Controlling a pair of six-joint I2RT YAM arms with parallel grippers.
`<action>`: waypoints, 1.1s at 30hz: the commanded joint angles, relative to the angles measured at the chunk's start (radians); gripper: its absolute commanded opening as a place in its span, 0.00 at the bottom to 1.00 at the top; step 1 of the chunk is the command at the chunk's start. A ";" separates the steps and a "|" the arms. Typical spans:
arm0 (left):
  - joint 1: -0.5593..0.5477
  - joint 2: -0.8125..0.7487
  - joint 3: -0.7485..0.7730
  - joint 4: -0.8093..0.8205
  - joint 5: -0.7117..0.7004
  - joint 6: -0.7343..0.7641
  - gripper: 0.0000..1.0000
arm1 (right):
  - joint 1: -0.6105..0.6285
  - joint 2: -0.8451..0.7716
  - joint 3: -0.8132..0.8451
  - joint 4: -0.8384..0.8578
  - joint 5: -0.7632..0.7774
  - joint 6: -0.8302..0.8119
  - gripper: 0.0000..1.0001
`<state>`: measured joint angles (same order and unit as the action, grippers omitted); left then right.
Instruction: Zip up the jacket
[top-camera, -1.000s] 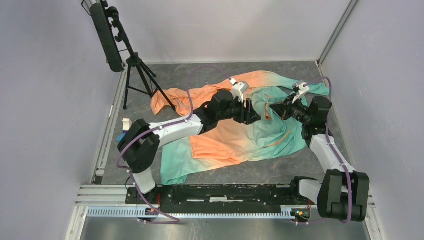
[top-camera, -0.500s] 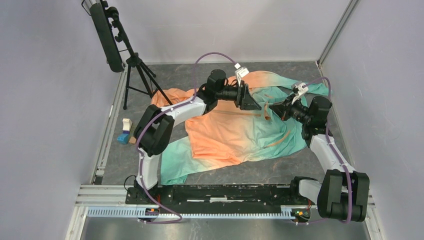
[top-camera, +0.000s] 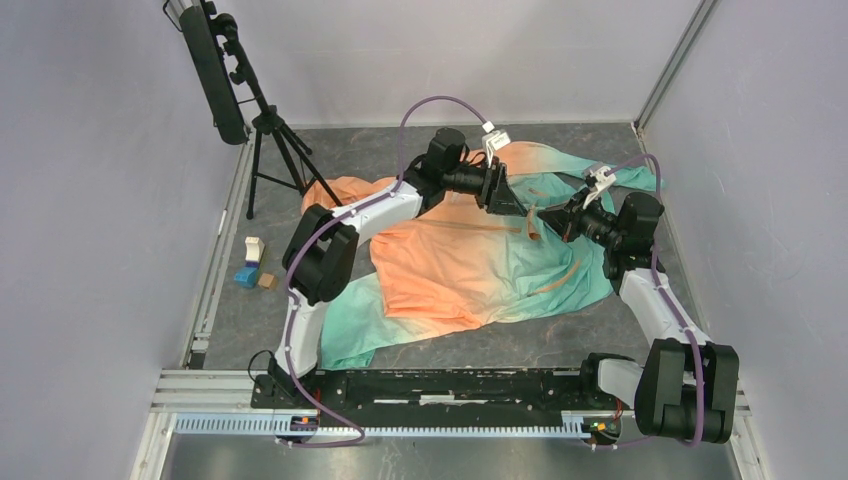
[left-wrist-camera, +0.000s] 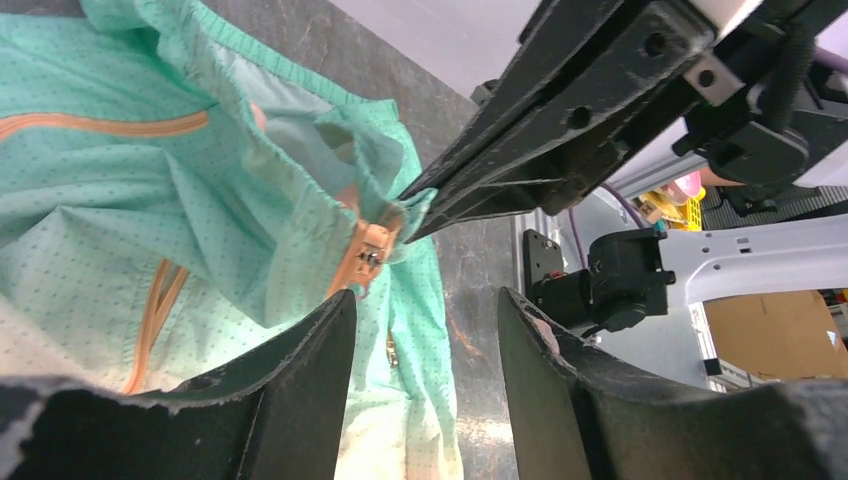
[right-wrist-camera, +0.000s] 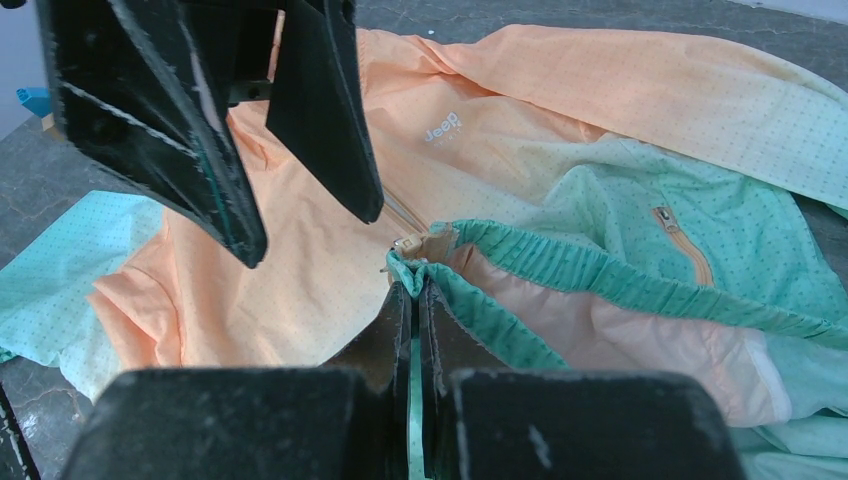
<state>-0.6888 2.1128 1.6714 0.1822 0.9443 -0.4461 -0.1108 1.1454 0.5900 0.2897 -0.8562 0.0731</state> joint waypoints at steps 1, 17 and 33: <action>0.005 0.044 0.076 -0.070 0.022 0.078 0.62 | 0.007 0.003 0.022 0.038 -0.021 -0.008 0.00; 0.000 0.127 0.150 -0.064 0.054 0.049 0.57 | 0.007 0.005 0.022 0.041 -0.024 -0.004 0.00; -0.020 0.162 0.192 -0.050 0.066 0.031 0.53 | 0.007 0.010 0.022 0.052 -0.029 0.007 0.00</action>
<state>-0.7017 2.2494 1.8183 0.1074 0.9798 -0.4225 -0.1108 1.1561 0.5896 0.2905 -0.8604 0.0742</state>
